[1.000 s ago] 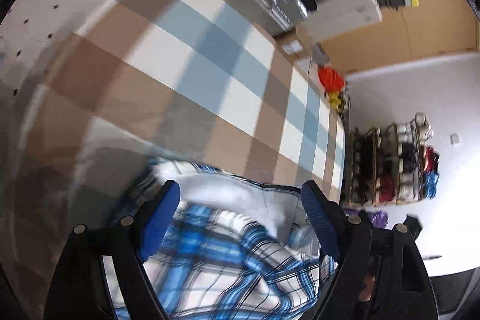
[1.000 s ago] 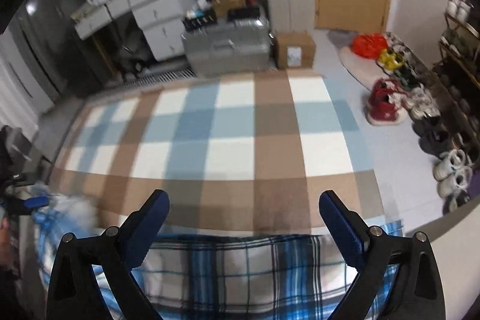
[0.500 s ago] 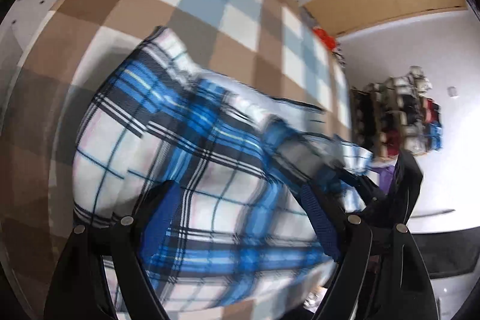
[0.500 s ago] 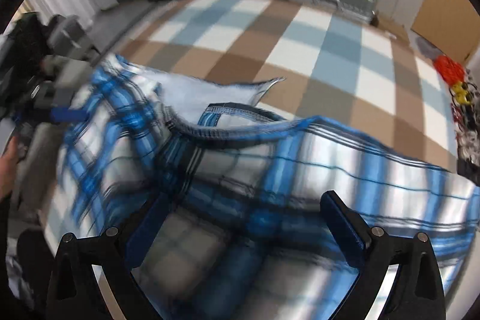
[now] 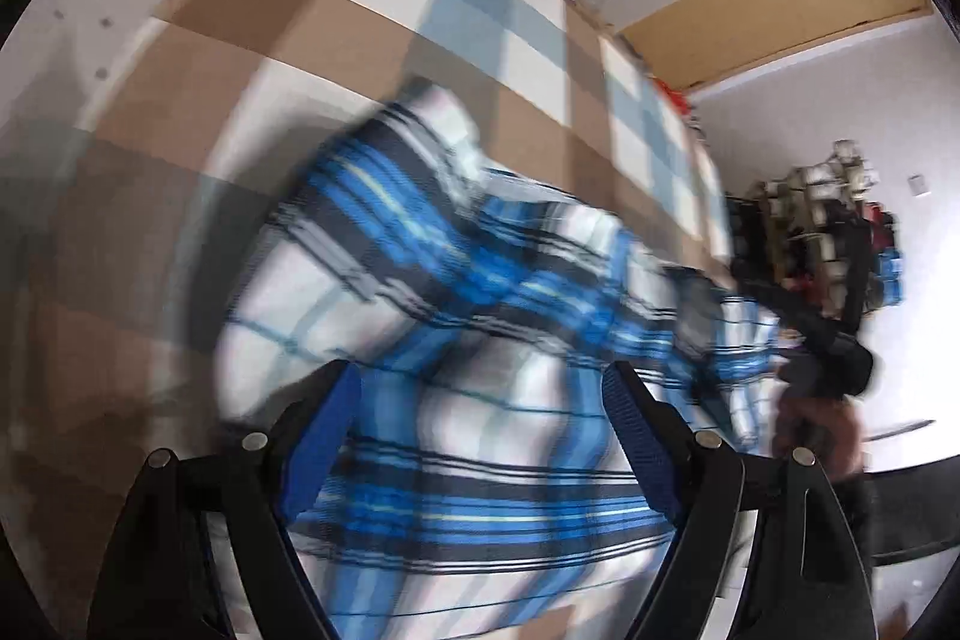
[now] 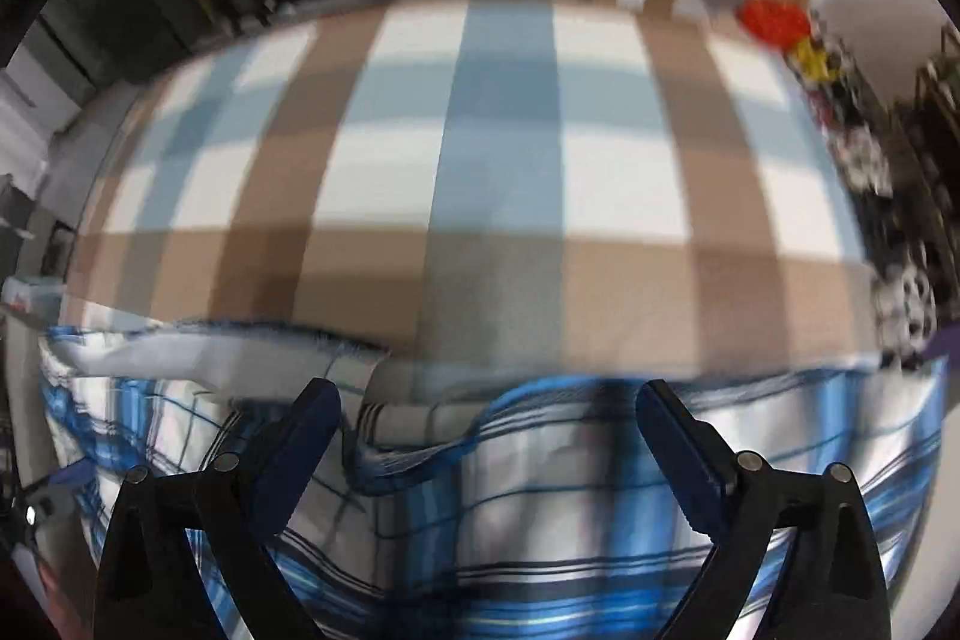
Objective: Fold large clothes
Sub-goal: 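Grasp the shirt edge with both grippers and fold it over the body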
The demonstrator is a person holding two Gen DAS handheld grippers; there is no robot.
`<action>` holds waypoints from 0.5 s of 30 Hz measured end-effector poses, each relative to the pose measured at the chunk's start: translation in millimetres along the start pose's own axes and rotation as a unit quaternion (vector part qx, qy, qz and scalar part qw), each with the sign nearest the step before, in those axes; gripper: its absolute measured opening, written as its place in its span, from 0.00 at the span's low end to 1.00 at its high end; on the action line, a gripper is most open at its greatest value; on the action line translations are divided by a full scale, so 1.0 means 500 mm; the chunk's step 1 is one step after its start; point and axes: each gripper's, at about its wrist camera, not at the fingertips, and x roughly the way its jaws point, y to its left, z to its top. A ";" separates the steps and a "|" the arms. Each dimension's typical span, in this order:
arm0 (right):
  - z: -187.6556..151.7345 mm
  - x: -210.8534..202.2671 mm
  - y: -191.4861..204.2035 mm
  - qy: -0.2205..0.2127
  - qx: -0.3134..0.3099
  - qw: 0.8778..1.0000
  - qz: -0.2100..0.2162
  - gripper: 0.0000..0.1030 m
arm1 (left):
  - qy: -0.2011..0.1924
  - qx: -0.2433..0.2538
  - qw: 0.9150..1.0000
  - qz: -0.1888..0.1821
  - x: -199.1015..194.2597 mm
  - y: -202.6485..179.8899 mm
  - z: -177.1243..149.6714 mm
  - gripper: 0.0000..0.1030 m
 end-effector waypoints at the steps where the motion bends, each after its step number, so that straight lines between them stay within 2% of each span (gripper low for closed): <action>1: -0.005 -0.023 -0.019 -0.017 0.001 1.000 0.006 0.97 | -0.007 -0.001 1.000 0.019 -0.005 0.009 -0.001 0.77; 3: -0.031 -0.074 -0.074 -0.035 -0.001 0.998 0.044 0.98 | -0.011 -0.028 0.999 0.034 -0.013 0.039 -0.001 0.77; 5: -0.064 -0.104 -0.107 -0.036 -0.006 0.999 0.035 0.98 | -0.017 -0.059 0.998 0.002 -0.028 0.057 -0.006 0.77; 7: -0.118 -0.116 -0.144 -0.009 -0.037 0.999 0.029 0.98 | -0.021 -0.059 0.998 -0.027 -0.044 0.037 -0.011 0.77; 9: -0.158 -0.105 -0.149 0.017 -0.079 0.997 0.012 0.98 | -0.019 -0.019 0.999 -0.039 -0.050 -0.010 -0.015 0.77; 10: -0.176 -0.101 -0.157 0.024 -0.094 0.995 -0.006 0.98 | -0.019 0.019 0.999 -0.037 -0.050 -0.052 -0.018 0.77; 13: -0.231 -0.043 -0.175 0.070 -0.129 0.987 -0.073 0.98 | 0.000 0.085 0.996 -0.009 -0.014 -0.126 -0.018 0.77; 15: -0.252 -0.010 -0.195 0.098 -0.133 0.981 -0.102 0.97 | 0.016 0.086 0.996 0.022 0.022 -0.126 -0.014 0.77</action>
